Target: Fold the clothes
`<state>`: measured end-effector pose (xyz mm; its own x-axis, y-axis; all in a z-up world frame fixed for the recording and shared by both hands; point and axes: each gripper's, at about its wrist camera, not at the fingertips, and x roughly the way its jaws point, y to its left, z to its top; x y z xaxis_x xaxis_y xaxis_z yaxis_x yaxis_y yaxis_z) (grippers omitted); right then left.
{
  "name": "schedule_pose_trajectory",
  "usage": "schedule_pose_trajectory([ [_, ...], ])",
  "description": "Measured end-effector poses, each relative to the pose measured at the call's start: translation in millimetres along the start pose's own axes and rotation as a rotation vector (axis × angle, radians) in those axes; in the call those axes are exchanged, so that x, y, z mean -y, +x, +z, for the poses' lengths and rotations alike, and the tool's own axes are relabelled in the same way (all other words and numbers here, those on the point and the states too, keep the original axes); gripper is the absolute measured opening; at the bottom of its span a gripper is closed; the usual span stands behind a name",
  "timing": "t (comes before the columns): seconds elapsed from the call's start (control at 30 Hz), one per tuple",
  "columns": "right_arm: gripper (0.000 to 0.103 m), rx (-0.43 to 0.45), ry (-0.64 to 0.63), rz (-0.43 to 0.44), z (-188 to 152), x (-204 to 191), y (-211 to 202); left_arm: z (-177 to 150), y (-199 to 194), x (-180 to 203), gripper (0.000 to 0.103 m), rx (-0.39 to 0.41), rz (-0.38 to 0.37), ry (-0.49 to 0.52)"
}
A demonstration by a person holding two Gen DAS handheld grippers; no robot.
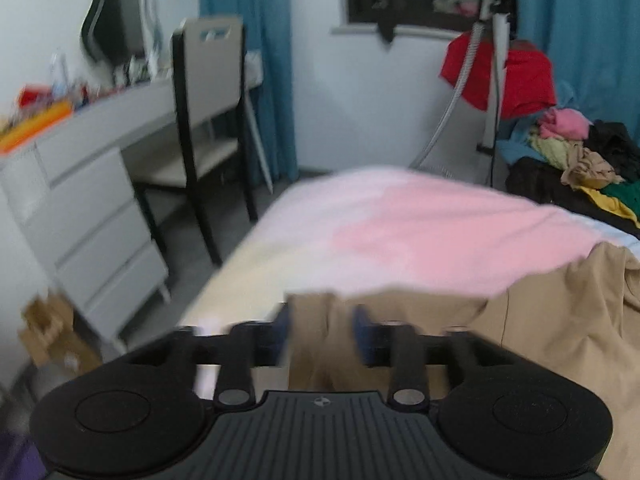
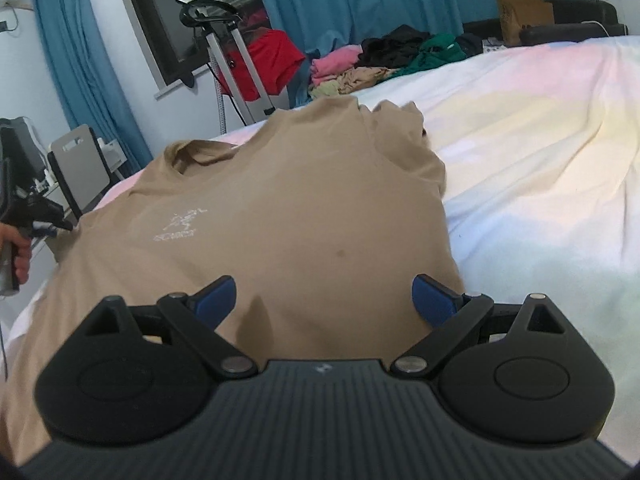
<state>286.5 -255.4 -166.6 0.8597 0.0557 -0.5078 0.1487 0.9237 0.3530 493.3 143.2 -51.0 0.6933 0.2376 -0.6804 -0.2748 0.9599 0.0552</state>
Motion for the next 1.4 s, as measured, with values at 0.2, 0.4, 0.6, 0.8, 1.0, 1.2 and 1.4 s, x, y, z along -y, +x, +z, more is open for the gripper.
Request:
schedule_pose_trajectory([
  [0.2,0.096,0.016,-0.007,0.006,3,-1,-3,-65,-96,-55,0.059,-0.147,-0.201,-0.014],
  [0.4,0.096,0.058,-0.056,0.006,7,-10,-24,-166,-205,-98,0.059,-0.355,-0.339,0.003],
  [0.6,0.096,0.094,-0.137,-0.016,7,-22,-64,-243,-254,-110,0.058,-0.494,-0.423,0.114],
  [0.8,0.096,0.127,-0.140,-0.092,6,-28,-113,-264,-261,-125,0.057,-0.560,-0.424,0.011],
  [1.0,0.096,0.174,-0.200,-0.138,6,-34,-129,-272,-275,-128,0.007,-0.534,-0.378,0.085],
  [1.2,0.096,0.174,-0.192,-0.139,7,-29,-125,-263,-300,-152,0.005,-0.509,-0.274,0.040],
  [1.4,0.096,0.175,-0.144,-0.115,12,-23,-121,-251,-324,-161,0.025,-0.451,-0.198,0.007],
])
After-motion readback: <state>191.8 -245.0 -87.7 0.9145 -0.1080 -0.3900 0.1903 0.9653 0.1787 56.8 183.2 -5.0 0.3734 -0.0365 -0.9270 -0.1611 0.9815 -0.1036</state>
